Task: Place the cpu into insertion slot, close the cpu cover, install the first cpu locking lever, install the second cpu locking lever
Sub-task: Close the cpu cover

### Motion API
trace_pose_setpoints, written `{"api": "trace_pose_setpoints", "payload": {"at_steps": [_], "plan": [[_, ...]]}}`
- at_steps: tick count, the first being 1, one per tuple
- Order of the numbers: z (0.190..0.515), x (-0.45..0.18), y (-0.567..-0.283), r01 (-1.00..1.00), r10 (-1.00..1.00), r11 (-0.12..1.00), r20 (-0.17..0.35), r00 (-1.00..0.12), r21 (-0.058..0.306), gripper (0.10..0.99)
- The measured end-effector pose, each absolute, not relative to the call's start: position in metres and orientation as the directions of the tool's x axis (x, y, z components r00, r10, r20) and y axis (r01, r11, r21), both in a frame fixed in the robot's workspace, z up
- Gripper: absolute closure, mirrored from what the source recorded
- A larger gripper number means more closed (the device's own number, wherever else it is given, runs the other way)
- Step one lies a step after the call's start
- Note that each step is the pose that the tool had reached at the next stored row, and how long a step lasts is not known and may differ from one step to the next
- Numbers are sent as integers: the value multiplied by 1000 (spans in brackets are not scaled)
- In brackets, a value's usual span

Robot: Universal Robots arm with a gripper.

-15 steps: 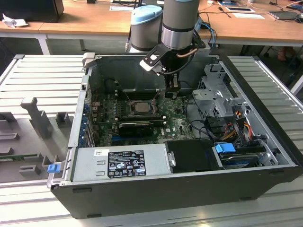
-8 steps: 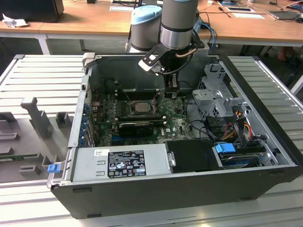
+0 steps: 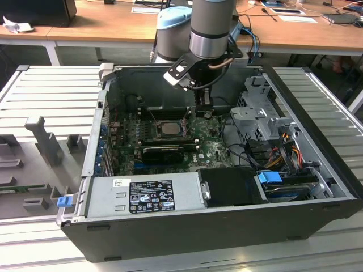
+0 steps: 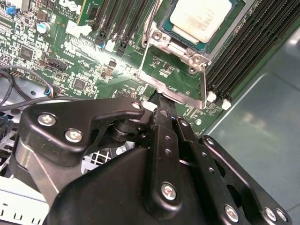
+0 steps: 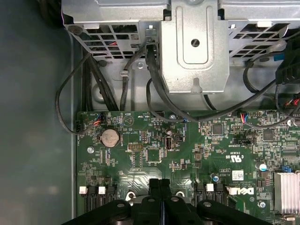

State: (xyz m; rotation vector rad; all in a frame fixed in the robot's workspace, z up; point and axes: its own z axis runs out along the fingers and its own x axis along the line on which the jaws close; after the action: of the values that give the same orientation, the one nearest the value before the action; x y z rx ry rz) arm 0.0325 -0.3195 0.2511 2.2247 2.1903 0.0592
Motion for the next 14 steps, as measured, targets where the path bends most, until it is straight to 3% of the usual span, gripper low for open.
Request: {"api": "trace_pose_setpoints", "payload": {"at_steps": [14], "plan": [[251, 27, -319, 999, 1000, -16, 14, 15, 40, 980]]}}
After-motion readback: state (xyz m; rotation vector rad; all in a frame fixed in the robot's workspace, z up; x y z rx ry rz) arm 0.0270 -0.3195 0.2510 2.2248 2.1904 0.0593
